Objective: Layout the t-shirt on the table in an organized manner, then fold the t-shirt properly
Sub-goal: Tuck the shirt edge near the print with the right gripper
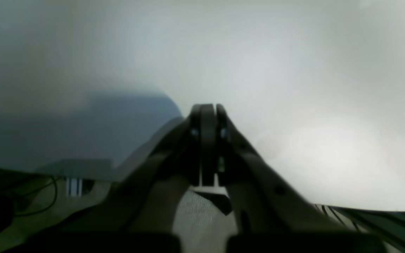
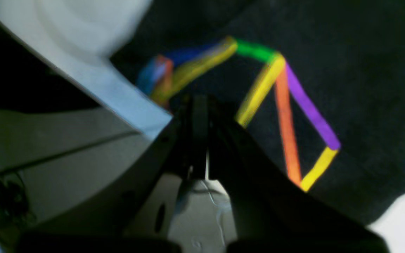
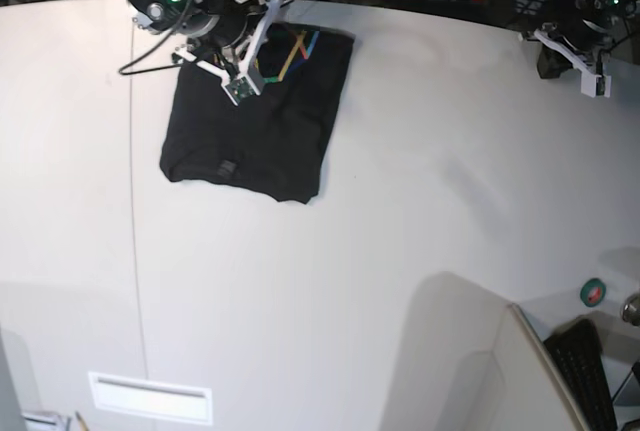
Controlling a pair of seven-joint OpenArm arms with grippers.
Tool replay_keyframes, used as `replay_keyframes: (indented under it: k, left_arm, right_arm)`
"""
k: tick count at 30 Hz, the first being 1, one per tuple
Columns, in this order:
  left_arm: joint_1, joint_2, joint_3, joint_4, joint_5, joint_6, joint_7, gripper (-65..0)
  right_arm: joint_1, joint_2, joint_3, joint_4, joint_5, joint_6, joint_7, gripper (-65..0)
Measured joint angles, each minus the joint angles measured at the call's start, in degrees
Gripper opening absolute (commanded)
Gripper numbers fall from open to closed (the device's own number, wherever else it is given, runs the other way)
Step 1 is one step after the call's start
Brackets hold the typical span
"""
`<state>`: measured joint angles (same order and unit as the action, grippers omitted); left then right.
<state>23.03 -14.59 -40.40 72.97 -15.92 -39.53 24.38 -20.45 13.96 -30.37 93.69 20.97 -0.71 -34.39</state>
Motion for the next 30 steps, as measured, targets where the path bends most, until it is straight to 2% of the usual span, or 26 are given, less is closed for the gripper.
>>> replay_keyframes:
  k: [3, 6, 9, 14, 16, 19, 24, 30]
  left_arm:
    - [0.0, -0.2, 0.0, 0.0, 0.0, 0.0, 0.0, -65.0]
    - [0.0, -0.1, 0.0, -0.3, 0.0, 0.0, 0.0, -65.0]
    - [0.1, -0.2, 0.0, -0.3, 0.0, 0.0, 0.0, -65.0]
    - [0.0, 0.0, 0.0, -0.2, 0.0, 0.0, 0.0, -65.0]
    - [0.0, 0.0, 0.0, -0.3, 0.0, 0.0, 0.0, -65.0]
    - [-0.2, 0.0, 0.0, -0.3, 0.0, 0.0, 0.0, -65.0]
    - [0.0, 0.0, 0.0, -0.2, 0.0, 0.0, 0.0, -65.0]
    - [-0.2, 0.0, 0.0, -0.3, 0.0, 0.0, 0.0, -65.0]
  right_arm:
    - [0.8, 0.3, -1.7, -1.2, -0.4, -0.3, 0.2, -65.0]
    - [-0.8, 1.4, -2.6, 5.7, 0.3, -0.5, -1.6, -65.0]
    - [-0.5, 1.4, -2.8, 8.8, 0.1, -4.3, -4.6, -65.0]
    - [4.3, 1.6, -5.5, -0.4, -0.3, -4.9, -4.5, -65.0]
    - [4.5, 1.6, -6.7, -0.2, -0.3, -5.4, -4.5, -65.0]
    - [3.1, 2.6, -7.4, 6.4, 0.3, -10.8, -5.5, -65.0]
    - [1.3, 6.1, -6.8, 9.7, -0.4, -15.9, -6.0, -65.0]
    - [1.3, 5.3, -7.4, 2.8, 0.1, -15.2, -4.6, -65.0]
